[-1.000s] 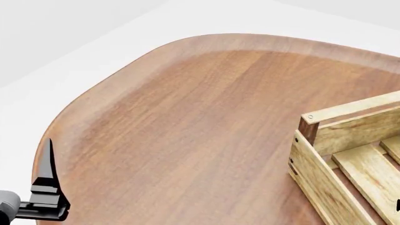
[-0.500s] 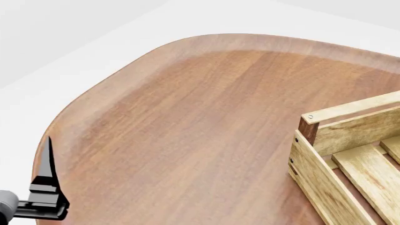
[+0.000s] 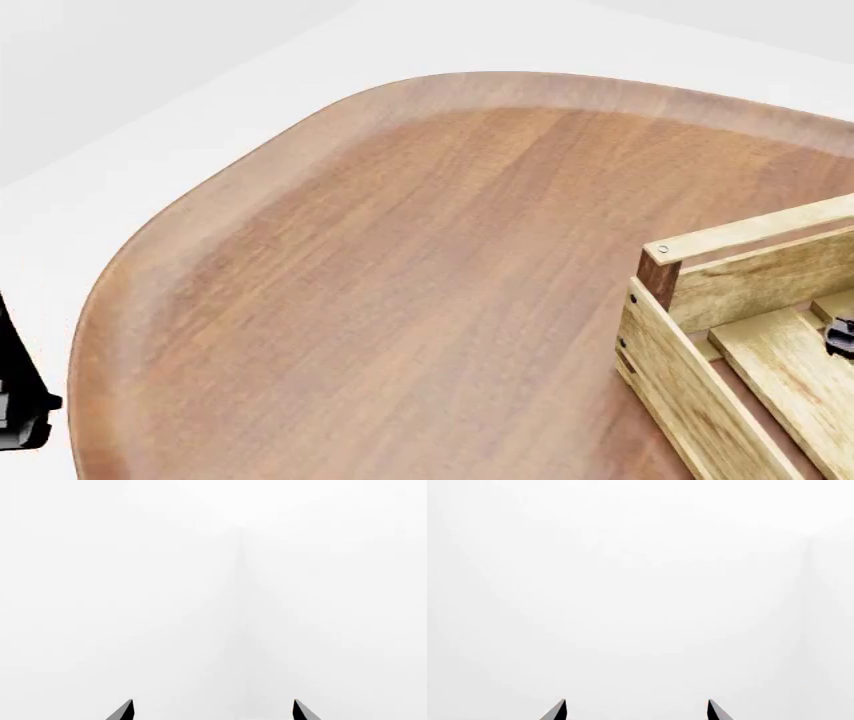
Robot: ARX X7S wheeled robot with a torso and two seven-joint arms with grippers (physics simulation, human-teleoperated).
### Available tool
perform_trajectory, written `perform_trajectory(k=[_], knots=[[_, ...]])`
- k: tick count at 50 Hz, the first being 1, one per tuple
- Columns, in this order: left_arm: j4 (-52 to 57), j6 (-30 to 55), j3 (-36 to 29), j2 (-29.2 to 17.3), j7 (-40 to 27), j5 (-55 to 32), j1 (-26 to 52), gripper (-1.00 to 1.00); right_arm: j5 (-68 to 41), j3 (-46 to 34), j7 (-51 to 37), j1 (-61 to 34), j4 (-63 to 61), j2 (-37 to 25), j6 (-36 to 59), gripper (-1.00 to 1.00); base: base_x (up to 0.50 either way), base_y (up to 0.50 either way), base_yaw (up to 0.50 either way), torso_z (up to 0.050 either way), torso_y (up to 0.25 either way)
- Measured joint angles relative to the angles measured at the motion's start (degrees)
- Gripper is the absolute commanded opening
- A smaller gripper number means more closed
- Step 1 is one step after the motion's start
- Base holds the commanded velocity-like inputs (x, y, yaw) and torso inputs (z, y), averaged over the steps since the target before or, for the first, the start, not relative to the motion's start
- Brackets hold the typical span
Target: Pick up the salad dressing and put it in the tray.
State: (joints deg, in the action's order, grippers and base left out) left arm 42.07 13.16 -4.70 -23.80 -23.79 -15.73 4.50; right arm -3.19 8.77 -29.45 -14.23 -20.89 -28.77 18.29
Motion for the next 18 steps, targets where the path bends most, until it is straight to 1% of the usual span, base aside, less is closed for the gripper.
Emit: perform_trajectory(k=[8, 18], knots=[[1.6, -5.6, 2.9, 0.9, -1.0, 0.0, -2.1, 1.0, -0.5, 2.0, -1.7, 6.3, -10.7, 2.5, -4.7, 1.0, 0.0, 0.0, 0.0, 0.0, 0.0], [3.4, -13.7, 5.9, 2.5, -1.6, -0.3, -4.7, 1.0, -0.3, 3.2, -4.4, 12.4, -17.4, 7.0, -15.1, 1.0, 0.0, 0.0, 0.0, 0.0, 0.0]])
